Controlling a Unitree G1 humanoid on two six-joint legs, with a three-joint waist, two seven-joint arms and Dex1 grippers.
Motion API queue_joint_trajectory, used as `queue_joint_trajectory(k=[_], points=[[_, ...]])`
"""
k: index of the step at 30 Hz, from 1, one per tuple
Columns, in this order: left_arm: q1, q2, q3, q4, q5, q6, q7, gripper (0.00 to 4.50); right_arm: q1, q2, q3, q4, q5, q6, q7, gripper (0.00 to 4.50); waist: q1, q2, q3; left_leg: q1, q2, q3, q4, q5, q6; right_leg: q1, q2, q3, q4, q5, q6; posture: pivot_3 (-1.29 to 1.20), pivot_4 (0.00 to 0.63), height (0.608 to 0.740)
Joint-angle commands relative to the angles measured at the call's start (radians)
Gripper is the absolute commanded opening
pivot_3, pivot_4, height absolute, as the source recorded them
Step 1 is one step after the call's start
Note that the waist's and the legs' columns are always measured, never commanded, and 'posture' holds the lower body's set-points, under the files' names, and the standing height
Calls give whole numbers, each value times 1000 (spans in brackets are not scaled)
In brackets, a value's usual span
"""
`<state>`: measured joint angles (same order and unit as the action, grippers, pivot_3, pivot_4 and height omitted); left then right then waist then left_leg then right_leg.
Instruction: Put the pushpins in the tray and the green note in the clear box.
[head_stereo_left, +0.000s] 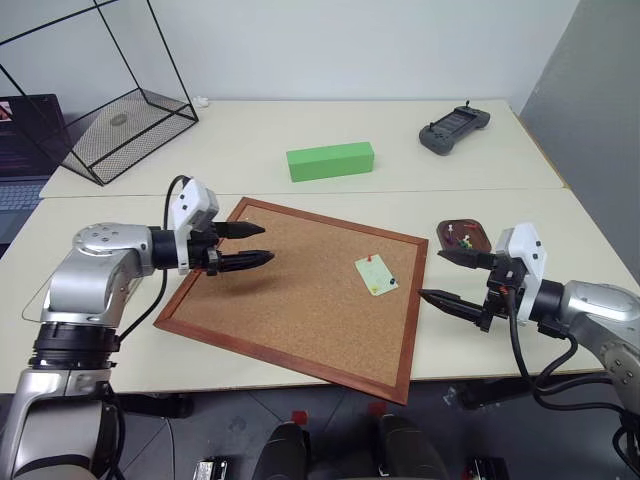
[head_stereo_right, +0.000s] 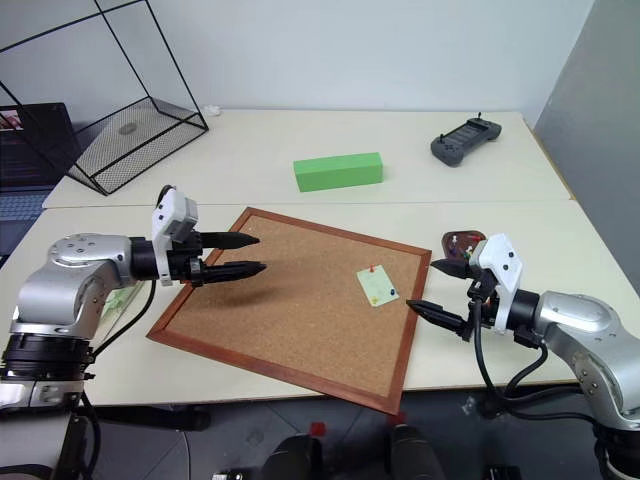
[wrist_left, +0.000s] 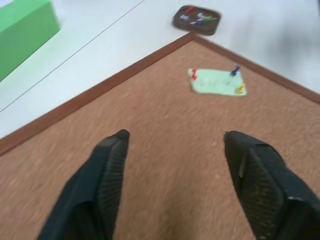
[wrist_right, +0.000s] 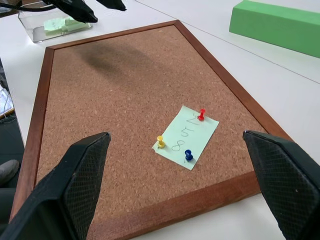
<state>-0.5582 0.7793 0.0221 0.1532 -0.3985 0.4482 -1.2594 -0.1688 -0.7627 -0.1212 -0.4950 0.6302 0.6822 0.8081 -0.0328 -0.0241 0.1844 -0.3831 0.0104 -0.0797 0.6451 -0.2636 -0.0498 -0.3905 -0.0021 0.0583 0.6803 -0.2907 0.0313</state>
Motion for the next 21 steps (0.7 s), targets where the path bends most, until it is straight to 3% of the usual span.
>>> queue_joint_trajectory(k=[1, 13, 21], points=[[-32, -17, -19, -8, 3, -40, -20, 2289, -36, 11, 17, 13, -21, -39, 5, 4500, 0, 0, 0, 0, 0, 0, 0, 0, 0, 0, 0, 0, 0, 0, 0, 0, 150, 740], [-34, -148, -86, 26, 47, -115, 24, 76, -144, 145, 160, 131, -153, -124, -57, 4500, 0, 0, 0, 0, 0, 0, 1, 0, 0, 0, 0, 0, 1, 0, 0, 0, 150, 740], [-1, -225, -127, 72, 101, -180, 67, 34, -203, 244, 240, 230, -243, -183, -83, 4500, -1, 0, 0, 0, 0, -1, 1, 0, 0, 0, 0, -1, 1, 0, 0, 0, 150, 740]])
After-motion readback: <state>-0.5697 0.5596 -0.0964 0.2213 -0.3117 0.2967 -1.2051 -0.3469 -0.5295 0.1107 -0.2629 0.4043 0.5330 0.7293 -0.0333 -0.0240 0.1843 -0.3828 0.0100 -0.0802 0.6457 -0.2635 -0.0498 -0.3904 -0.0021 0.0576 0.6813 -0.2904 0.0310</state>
